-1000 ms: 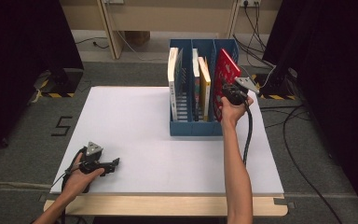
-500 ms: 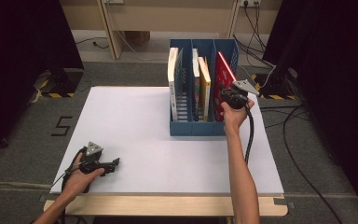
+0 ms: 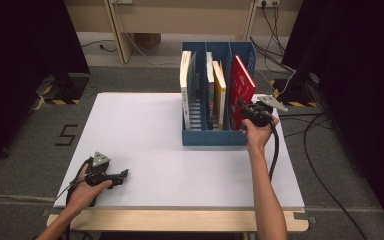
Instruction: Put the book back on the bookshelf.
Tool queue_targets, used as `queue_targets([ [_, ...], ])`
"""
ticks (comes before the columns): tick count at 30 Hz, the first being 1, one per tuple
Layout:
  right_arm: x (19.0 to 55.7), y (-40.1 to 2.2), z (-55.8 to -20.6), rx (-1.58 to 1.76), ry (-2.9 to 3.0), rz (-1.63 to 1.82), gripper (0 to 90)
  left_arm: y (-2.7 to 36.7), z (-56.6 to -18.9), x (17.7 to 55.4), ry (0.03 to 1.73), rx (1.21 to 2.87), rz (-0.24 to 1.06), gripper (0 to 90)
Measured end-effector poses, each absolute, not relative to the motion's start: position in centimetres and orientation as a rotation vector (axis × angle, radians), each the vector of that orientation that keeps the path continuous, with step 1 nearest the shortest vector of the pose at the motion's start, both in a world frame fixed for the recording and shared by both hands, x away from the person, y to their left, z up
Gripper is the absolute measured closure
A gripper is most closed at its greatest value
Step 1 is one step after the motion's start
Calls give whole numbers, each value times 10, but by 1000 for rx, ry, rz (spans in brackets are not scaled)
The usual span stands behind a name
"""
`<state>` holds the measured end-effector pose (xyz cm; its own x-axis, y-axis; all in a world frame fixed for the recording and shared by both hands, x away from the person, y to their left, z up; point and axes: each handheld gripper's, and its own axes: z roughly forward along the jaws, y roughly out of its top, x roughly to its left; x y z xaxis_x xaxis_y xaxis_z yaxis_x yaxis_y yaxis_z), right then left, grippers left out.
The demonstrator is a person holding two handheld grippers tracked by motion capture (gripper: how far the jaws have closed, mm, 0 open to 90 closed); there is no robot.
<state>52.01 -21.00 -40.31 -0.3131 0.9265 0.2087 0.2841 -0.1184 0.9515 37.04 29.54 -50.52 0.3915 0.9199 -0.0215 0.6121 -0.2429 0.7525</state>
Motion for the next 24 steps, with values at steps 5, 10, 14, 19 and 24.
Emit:
queue_targets([
  [5, 512, -220, -408, 1339, 1597, 1415, 672, 295, -505, 370, 1311, 1961, 569, 151],
  [10, 508, -231, -411, 1333, 1607, 1401, 674, 295, -505, 370, 1311, 1960, 569, 151],
  [14, 507, -230, -409, 1321, 1608, 1397, 679, 295, -505, 370, 1311, 1960, 569, 150],
  [19, 506, -229, -412, 1323, 1628, 1373, 679, 295, -505, 370, 1310, 1961, 568, 150],
  [24, 495, -235, -413, 1283, 1666, 1285, 675, 295, -505, 370, 1310, 1961, 567, 150],
])
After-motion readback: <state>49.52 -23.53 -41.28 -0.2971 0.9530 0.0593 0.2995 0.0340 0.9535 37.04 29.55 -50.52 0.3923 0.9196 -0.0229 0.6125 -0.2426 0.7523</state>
